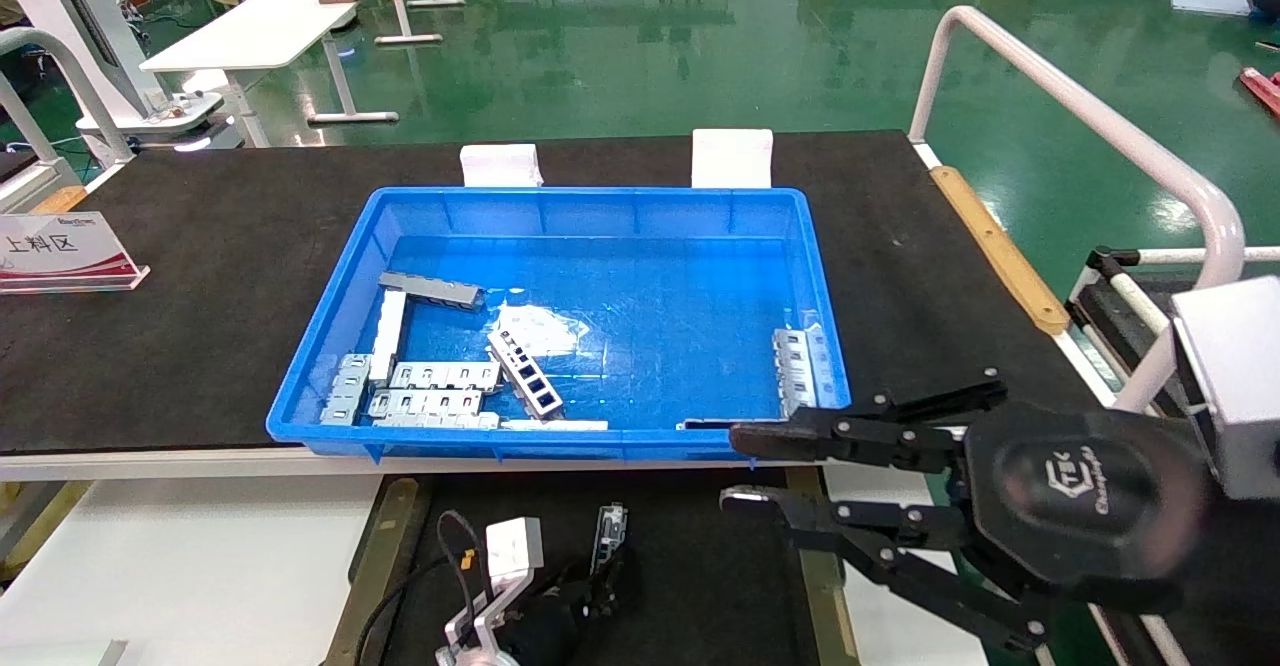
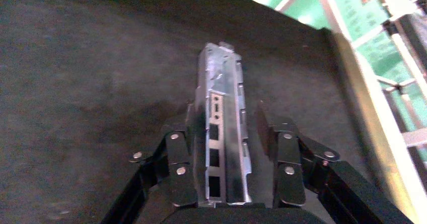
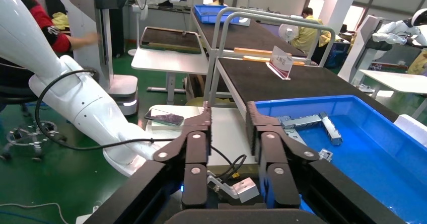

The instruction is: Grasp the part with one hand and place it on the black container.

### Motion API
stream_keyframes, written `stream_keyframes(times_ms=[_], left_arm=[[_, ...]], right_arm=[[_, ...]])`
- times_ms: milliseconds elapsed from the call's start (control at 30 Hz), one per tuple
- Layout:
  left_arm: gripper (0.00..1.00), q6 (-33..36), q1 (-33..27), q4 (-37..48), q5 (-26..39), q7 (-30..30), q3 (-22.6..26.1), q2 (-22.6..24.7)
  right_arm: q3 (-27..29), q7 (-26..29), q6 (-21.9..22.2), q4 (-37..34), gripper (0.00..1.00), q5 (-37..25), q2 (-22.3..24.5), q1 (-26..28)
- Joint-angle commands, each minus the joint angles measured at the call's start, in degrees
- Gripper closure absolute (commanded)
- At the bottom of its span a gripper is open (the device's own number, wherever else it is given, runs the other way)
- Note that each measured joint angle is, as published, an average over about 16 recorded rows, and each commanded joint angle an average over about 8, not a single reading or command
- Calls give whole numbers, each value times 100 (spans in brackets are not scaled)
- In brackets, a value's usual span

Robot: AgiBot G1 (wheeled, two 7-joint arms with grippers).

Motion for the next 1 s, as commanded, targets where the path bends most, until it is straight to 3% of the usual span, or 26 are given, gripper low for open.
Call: stream_keyframes(times_ms=[33, 533, 1000], left_arm=[[0, 25, 2, -45, -12, -16, -9, -17], [0, 1504, 135, -1460, 274, 248, -76, -1482], [0, 4056, 287, -1683, 97, 1165, -1137, -2444]], right_arm=[[0, 0, 0, 0, 0, 0, 0, 0], [-1, 0, 0, 0, 0, 1, 0, 0], [-1, -1, 1, 0, 0, 1, 1, 0]])
